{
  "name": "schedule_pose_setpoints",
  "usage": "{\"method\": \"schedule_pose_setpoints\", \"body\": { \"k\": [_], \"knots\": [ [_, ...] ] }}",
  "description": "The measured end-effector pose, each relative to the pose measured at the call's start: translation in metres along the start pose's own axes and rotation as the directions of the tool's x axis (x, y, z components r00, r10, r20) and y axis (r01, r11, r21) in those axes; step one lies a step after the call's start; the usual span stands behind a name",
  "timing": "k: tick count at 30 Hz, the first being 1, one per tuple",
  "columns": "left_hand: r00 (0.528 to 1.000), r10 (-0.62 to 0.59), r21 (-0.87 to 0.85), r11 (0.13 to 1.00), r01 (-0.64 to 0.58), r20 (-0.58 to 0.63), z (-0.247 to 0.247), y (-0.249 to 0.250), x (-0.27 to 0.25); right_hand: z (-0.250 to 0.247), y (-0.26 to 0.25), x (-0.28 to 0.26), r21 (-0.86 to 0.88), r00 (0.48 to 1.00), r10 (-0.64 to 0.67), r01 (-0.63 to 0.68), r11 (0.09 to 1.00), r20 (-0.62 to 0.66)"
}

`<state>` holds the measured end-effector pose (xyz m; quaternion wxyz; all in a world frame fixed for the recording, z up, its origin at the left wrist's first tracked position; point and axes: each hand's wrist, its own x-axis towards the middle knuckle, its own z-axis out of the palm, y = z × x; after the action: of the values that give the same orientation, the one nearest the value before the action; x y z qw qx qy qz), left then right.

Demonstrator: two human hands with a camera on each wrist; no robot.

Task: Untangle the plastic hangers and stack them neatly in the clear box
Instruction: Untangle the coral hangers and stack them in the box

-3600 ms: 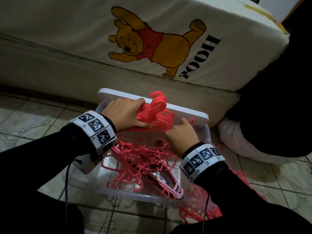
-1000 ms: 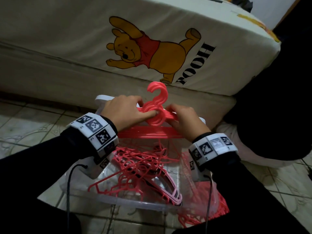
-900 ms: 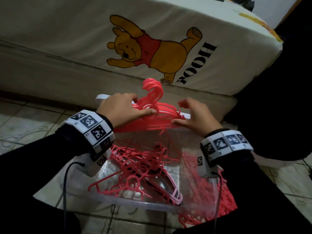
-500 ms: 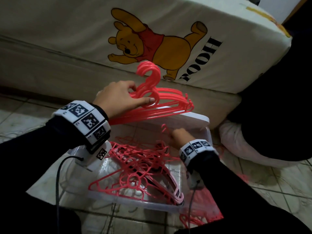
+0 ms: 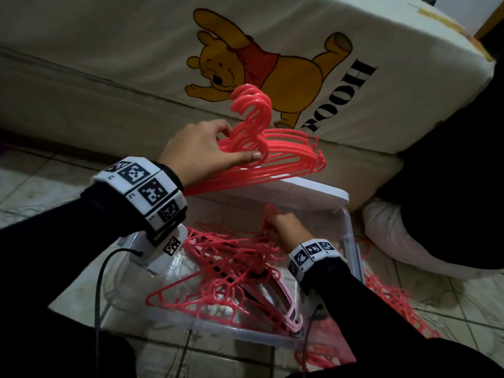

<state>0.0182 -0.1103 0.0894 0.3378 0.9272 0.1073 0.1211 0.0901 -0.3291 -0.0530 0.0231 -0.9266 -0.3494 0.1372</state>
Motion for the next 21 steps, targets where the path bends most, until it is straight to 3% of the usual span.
{"method": "schedule_pose_setpoints", "body": {
  "k": [3, 8, 16, 18, 21],
  "knots": [
    [0.999, 0.001, -0.043, 0.999, -0.003, -0.046, -0.003, 0.002, 0.001, -0.025, -0.011, -0.012, 0.052, 0.998, -0.033, 0.035, 0.998, -0.046],
    [0.998, -0.003, -0.083, 0.997, -0.002, -0.064, -0.008, 0.007, 0.0, -0.068, -0.035, -0.036, -0.048, 0.959, -0.232, 0.228, 0.973, -0.16],
    [0.996, 0.001, -0.071, 0.997, -0.008, -0.085, -0.011, 0.008, -0.004, -0.115, -0.047, -0.061, 0.093, 0.924, -0.247, 0.285, 0.954, -0.292],
    [0.997, 0.004, -0.061, 0.998, -0.009, -0.075, -0.011, 0.007, -0.005, -0.106, -0.039, -0.059, 0.106, 0.944, -0.216, 0.248, 0.963, -0.248],
    [0.999, 0.009, -0.037, 0.999, -0.011, -0.046, -0.01, 0.006, -0.006, -0.079, -0.029, -0.052, 0.031, 0.988, -0.149, 0.15, 0.988, -0.04]
  ]
}}
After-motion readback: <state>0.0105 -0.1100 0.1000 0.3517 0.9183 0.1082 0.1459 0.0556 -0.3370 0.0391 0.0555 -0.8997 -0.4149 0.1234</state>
